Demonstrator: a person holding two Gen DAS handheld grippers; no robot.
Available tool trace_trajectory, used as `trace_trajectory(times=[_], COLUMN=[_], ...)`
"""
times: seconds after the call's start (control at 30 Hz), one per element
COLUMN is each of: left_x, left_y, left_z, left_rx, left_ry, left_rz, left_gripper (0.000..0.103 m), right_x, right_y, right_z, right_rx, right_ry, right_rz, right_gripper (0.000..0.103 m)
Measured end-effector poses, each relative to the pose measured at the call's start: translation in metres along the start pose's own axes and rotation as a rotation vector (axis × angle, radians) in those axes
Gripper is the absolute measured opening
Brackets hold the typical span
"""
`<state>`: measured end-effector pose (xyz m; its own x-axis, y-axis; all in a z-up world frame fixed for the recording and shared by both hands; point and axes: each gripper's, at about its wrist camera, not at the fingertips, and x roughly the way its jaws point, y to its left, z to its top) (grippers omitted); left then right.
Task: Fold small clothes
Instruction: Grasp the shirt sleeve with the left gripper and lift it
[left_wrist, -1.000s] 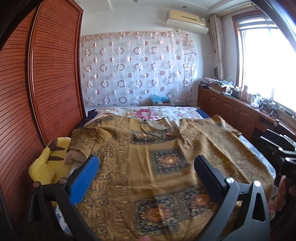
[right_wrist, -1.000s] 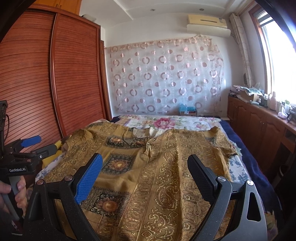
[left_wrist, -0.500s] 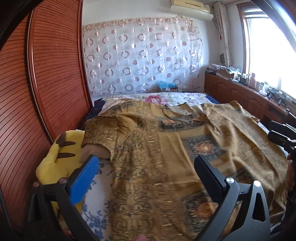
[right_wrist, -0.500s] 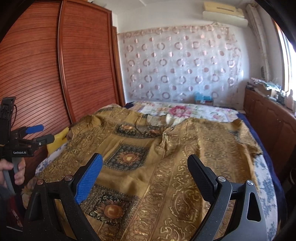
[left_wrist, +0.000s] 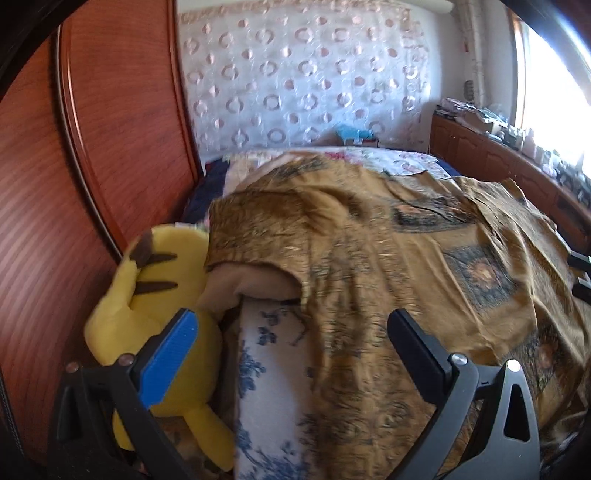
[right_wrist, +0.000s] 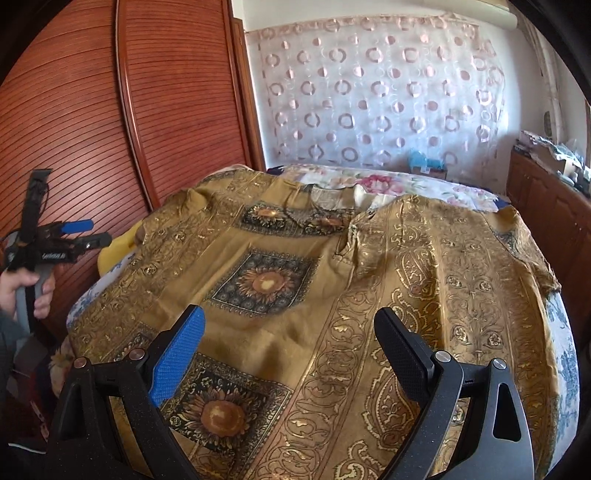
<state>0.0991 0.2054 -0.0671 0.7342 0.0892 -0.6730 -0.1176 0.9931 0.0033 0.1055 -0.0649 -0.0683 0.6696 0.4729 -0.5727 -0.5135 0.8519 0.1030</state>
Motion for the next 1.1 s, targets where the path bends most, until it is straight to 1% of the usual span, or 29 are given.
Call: trace_trajectory(times=[0.13, 0.2, 0.23, 0.3, 0.4, 0.5, 0.53, 0.57, 0.6, 0.67, 0.73, 0.83, 0.9, 0.97, 1.07, 1.1], left_x=[0.017, 0.028, 0.036, 0.049, 0.069, 0.087, 0.094, 0.102, 0.107, 0.112, 0.116, 0.124, 0.128, 0.13, 0.133, 0.134], left_y=[0.027, 0.04, 0.048, 0.059, 0.073, 0.084, 0.09, 0.098, 0.101, 0.103, 0.099, 0.099, 0.1, 0.102, 0.108, 0.11], left_z=[0.015, 0.024, 0.029, 0.034, 0.041, 0.044, 0.044, 0.043, 0.042, 0.043, 0.045, 0.046, 0.047, 0.048, 0.049, 0.049], left_rx=[-0.093, -0.156, -0.209, -0.285, -0.388, -0.466, -0.507, -0.554, -0.582, -0.591, -0.575, -0.599, -0.604, -0.601, -0.593, -0.59], left_ry=[0.018, 0.038, 0.058, 0.088, 0.125, 0.159, 0.178, 0.195, 0.206, 0.217, 0.224, 0.248, 0.259, 0.26, 0.255, 0.255], left_rz=[-0.054, -0.08, -0.102, -0.146, -0.198, -0.217, -0.223, -0.247, -0.257, -0.245, -0.241, -0.284, -0.277, -0.262, -0.24, -0.233], left_gripper=[0.103, 0.102, 0.102, 0.102, 0.102, 0.102, 0.101, 0.099, 0.098, 0.097, 0.093, 0.086, 0.073, 0.065, 0.056, 0.055], right_x=[0.001, 0.003, 0.005, 0.009, 0.016, 0.021, 0.023, 0.025, 0.028, 0.033, 0.038, 0.04, 0.04, 0.039, 0.04, 0.04], right_y=[0.001, 0.003, 0.003, 0.006, 0.011, 0.018, 0.021, 0.023, 0.026, 0.033, 0.038, 0.045, 0.048, 0.049, 0.049, 0.049], right_z=[-0.001, -0.002, -0.002, 0.0, 0.007, 0.016, 0.02, 0.023, 0.025, 0.03, 0.034, 0.038, 0.039, 0.039, 0.037, 0.037], right_rx=[0.008, 0.009, 0.007, -0.001, -0.02, -0.038, -0.045, -0.052, -0.063, -0.086, -0.099, -0.11, -0.111, -0.111, -0.107, -0.105], right_ry=[0.0, 0.004, 0.008, 0.016, 0.021, 0.014, 0.01, 0.008, 0.007, 0.005, 0.007, 0.002, -0.003, -0.003, 0.0, 0.001], right_rz=[0.014, 0.017, 0.019, 0.025, 0.038, 0.058, 0.067, 0.072, 0.073, 0.072, 0.078, 0.087, 0.095, 0.098, 0.098, 0.096], right_gripper=[0.095, 0.095, 0.095, 0.095, 0.095, 0.095, 0.095, 0.095, 0.095, 0.095, 0.095, 0.095, 0.095, 0.095, 0.095, 0.095])
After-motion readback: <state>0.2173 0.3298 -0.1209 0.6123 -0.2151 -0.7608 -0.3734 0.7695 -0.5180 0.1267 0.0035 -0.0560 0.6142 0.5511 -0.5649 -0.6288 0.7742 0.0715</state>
